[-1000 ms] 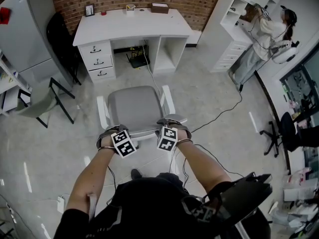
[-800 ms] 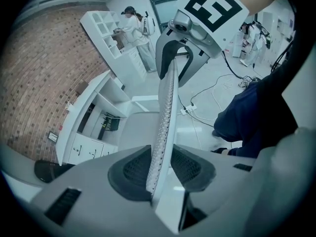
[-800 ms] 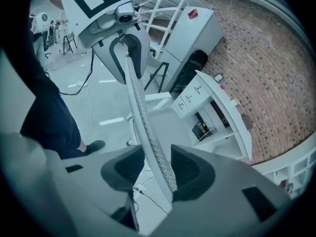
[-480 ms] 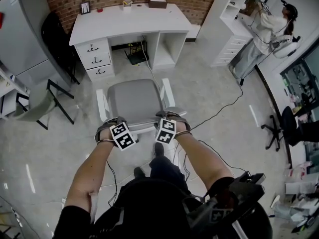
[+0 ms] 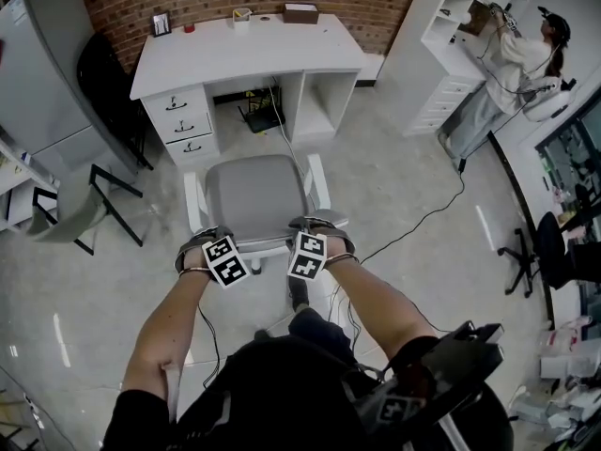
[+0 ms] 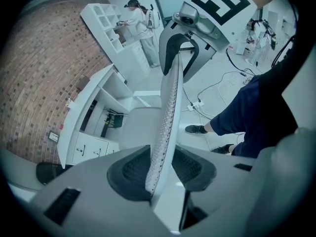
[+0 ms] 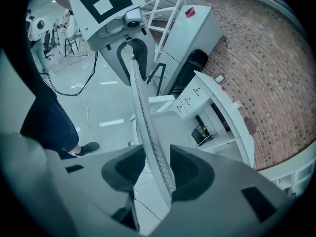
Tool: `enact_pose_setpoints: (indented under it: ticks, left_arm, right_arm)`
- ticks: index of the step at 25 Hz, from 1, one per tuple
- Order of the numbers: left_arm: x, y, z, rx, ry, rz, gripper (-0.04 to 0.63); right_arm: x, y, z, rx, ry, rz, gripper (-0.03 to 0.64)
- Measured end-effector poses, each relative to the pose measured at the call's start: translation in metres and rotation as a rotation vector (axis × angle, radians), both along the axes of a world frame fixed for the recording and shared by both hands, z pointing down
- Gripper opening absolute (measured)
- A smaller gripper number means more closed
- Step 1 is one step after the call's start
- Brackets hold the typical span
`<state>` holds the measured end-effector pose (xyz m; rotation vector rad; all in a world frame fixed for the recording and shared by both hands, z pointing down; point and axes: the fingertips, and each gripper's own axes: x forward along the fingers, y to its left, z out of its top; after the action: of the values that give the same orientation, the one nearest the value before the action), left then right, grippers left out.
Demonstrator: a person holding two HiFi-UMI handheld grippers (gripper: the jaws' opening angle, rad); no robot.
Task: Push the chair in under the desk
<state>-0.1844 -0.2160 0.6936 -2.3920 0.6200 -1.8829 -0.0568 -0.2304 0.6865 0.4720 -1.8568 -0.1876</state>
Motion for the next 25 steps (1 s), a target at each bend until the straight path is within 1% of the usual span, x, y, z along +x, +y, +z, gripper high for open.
enact_pose_setpoints:
  ticks: [2,7,12,18,22,25]
  left_arm:
    - [-0.001,-0.012,0.001,0.008,-0.009,-0.008,0.141]
    - [0.000,-0.036,0.002,-0.025,-0.020,-0.031,0.147]
    - [0.002,-0.063,0.002,0.003,-0.035,-0.024,0.144]
    - [0.007,-0.093,0.005,0.001,-0.043,-0.043,0.144]
    - [0.013,-0.115,0.005,0.023,-0.042,-0.046,0.146]
    - [0.016,-0.127,0.006,0.010,-0.045,-0.053,0.143]
  right_arm:
    - [0.000,-0.010,0.001,0.013,0.006,-0.006,0.155]
    - [0.002,-0.032,0.001,-0.017,0.012,-0.033,0.146]
    - [0.003,-0.058,0.001,0.011,0.004,-0.050,0.141]
    - [0.010,-0.089,0.004,-0.007,0.012,-0.069,0.137]
    - [0.015,-0.110,0.004,-0.013,0.017,-0.078,0.135]
    - [0.019,-0.124,0.005,-0.011,0.015,-0.092,0.135]
